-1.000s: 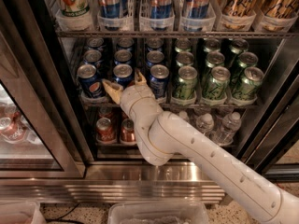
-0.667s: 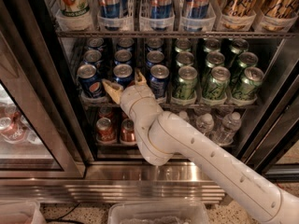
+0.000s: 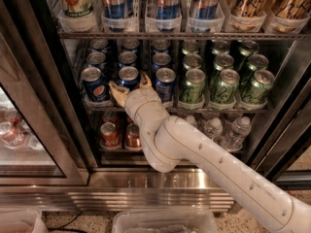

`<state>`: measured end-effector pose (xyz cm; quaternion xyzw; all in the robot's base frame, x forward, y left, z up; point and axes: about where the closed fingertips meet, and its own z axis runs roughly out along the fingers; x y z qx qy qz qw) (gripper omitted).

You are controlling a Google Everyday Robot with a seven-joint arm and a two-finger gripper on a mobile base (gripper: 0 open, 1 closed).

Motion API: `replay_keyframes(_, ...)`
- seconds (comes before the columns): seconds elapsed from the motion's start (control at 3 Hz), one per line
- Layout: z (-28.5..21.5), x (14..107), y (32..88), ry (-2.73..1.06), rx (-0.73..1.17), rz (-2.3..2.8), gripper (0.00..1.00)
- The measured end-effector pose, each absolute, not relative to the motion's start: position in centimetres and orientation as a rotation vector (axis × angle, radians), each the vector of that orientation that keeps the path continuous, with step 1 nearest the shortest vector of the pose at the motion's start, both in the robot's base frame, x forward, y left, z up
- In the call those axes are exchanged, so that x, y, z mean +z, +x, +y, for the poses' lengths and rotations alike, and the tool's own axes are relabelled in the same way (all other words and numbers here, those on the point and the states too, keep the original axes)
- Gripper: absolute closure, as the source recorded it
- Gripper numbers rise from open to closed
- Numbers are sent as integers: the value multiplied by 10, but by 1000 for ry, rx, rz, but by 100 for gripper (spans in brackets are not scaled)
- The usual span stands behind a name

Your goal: Pick pepsi can from middle shelf of fridge

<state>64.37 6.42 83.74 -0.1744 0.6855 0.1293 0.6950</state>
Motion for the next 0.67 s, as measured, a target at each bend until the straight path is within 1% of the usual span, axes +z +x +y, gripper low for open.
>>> replay_keyframes(0.33,64,837,644,-389,289,1530,93)
replay_keyframes(0.67,64,837,644,-389,289,1530,100)
